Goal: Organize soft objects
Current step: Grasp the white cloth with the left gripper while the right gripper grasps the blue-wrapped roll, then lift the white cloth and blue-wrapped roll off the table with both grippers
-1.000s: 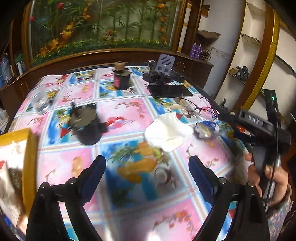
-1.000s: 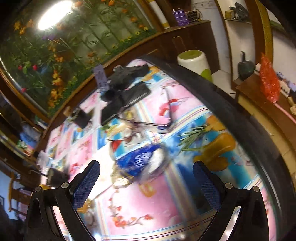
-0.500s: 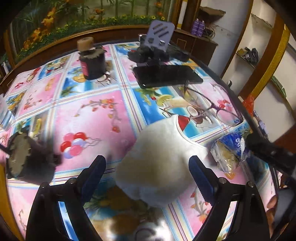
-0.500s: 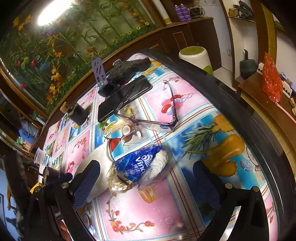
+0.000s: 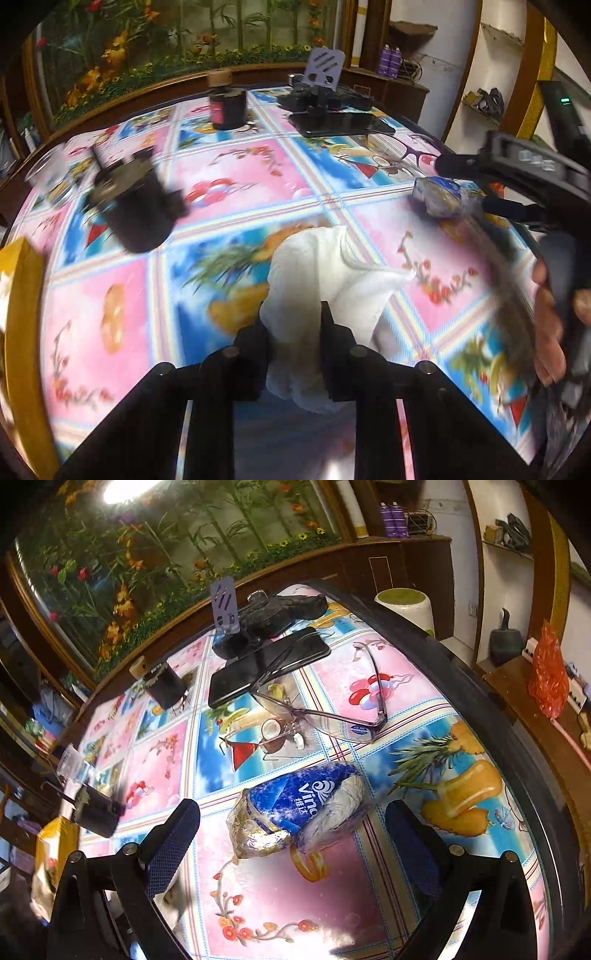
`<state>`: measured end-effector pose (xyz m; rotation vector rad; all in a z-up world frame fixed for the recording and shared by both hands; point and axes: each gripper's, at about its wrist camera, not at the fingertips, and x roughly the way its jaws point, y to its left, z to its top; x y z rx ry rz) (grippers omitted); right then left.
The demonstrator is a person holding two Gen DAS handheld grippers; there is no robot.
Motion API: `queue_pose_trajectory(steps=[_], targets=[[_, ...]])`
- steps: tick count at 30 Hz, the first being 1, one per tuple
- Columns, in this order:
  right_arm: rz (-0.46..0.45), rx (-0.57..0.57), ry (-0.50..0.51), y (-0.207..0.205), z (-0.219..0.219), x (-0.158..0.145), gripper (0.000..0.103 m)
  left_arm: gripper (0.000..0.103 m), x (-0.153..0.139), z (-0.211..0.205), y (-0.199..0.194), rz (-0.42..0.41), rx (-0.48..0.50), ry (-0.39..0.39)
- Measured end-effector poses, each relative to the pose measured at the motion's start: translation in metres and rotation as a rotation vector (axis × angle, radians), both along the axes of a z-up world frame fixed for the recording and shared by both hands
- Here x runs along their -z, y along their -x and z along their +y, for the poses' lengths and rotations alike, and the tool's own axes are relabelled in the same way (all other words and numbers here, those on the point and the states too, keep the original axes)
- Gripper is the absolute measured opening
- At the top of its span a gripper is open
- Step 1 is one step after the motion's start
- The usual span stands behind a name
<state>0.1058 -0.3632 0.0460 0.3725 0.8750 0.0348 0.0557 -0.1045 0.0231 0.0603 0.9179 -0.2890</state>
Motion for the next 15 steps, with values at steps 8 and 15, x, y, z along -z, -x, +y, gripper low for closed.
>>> queue_pose_trajectory(steps=[8, 15], targets=[[0.011, -0.069, 0.13, -0.002, 0.026, 0.013, 0.067, 0.022, 0.005, 0.031, 0.009, -0.03, -0.067, 0.04], [-0.044, -0.171, 0.118, 0.008, 0.05, 0.008, 0.064, 0.022, 0.004, 0.042, 0.006, -0.043, -0.101, 0.066]])
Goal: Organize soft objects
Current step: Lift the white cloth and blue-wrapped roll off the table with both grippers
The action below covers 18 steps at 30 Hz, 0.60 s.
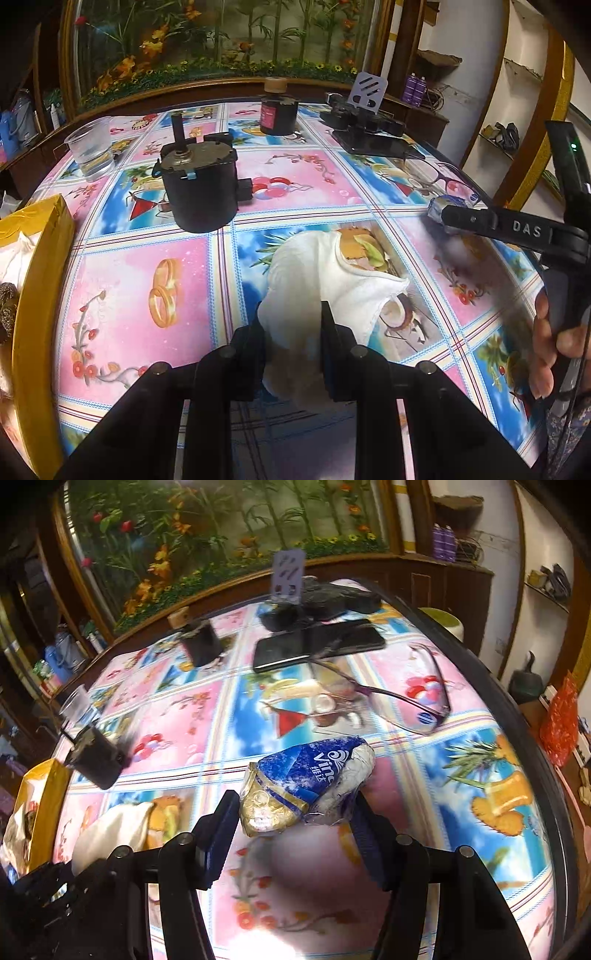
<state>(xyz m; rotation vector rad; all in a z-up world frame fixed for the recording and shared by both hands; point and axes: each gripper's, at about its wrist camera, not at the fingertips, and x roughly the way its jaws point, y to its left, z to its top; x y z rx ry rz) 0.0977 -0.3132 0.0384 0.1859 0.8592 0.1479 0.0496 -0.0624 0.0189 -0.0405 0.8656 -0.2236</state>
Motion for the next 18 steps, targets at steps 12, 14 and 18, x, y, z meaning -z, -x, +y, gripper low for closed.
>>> queue_pose_trajectory(steps=[12, 14, 18], targets=[[-0.067, -0.131, 0.128, 0.023, 0.071, -0.003, 0.064, 0.022, 0.0, 0.001, -0.001, -0.01, 0.002, -0.015], [-0.082, -0.125, 0.158, 0.024, 0.078, -0.003, 0.064, 0.022, 0.0, 0.001, -0.001, -0.01, 0.001, -0.017], [-0.094, -0.117, 0.188, 0.025, 0.087, -0.003, 0.064, 0.022, -0.002, 0.002, 0.0, -0.013, -0.002, -0.02]])
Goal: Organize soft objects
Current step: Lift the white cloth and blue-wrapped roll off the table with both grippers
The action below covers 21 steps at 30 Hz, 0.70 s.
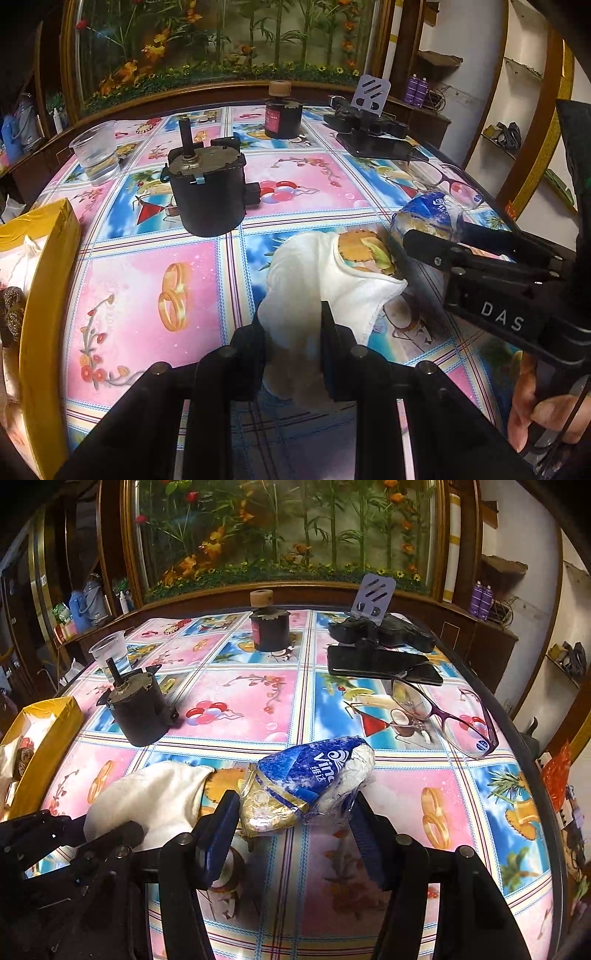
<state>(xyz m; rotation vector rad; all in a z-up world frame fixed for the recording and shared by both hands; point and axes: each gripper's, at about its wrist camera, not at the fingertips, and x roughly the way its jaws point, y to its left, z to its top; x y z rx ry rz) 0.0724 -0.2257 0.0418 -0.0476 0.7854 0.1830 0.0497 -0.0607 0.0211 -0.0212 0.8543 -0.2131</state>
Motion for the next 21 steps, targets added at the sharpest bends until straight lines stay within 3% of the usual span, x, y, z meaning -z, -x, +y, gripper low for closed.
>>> queue_pose_trajectory(steps=[21], targets=[[0.022, 0.004, 0.029, -0.0043, 0.0033, 0.0082, 0.064, 0.022, 0.0017, -0.0004, -0.001, 0.007, 0.016, -0.005]])
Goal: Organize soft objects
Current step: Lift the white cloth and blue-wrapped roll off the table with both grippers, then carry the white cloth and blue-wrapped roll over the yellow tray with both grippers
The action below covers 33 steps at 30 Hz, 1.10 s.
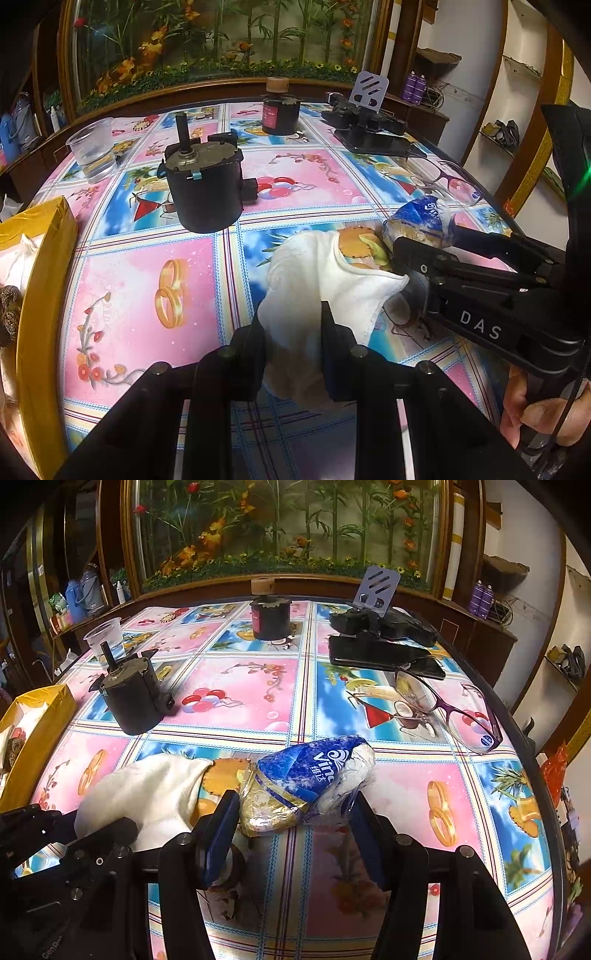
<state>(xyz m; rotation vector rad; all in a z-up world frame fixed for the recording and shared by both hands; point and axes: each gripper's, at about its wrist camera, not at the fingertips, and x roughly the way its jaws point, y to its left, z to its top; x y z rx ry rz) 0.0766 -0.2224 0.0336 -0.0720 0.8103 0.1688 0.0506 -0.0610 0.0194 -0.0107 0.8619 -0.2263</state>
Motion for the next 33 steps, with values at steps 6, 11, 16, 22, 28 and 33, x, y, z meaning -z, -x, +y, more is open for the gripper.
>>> queue_pose_trajectory(steps=[6, 11, 16, 22, 28, 33], targets=[[-0.004, 0.028, -0.022, 0.001, -0.006, 0.0, 0.064, 0.022, -0.003, 0.001, 0.002, -0.03, -0.011, -0.003], [-0.023, 0.092, -0.026, 0.007, -0.014, -0.004, 0.064, 0.022, -0.014, 0.003, 0.016, -0.106, -0.026, -0.016], [-0.053, 0.126, -0.062, 0.027, -0.015, -0.014, 0.064, 0.022, -0.024, 0.019, 0.033, -0.16, -0.066, 0.014], [-0.082, 0.13, -0.07, 0.054, -0.006, -0.026, 0.064, 0.022, -0.04, 0.037, 0.057, -0.24, -0.099, 0.018], [-0.086, 0.083, -0.064, 0.074, 0.02, -0.034, 0.064, 0.022, -0.053, 0.052, 0.081, -0.303, -0.122, -0.008], [-0.113, 0.04, -0.061, 0.087, 0.045, -0.049, 0.064, 0.022, -0.062, 0.072, 0.096, -0.323, -0.151, 0.0]])
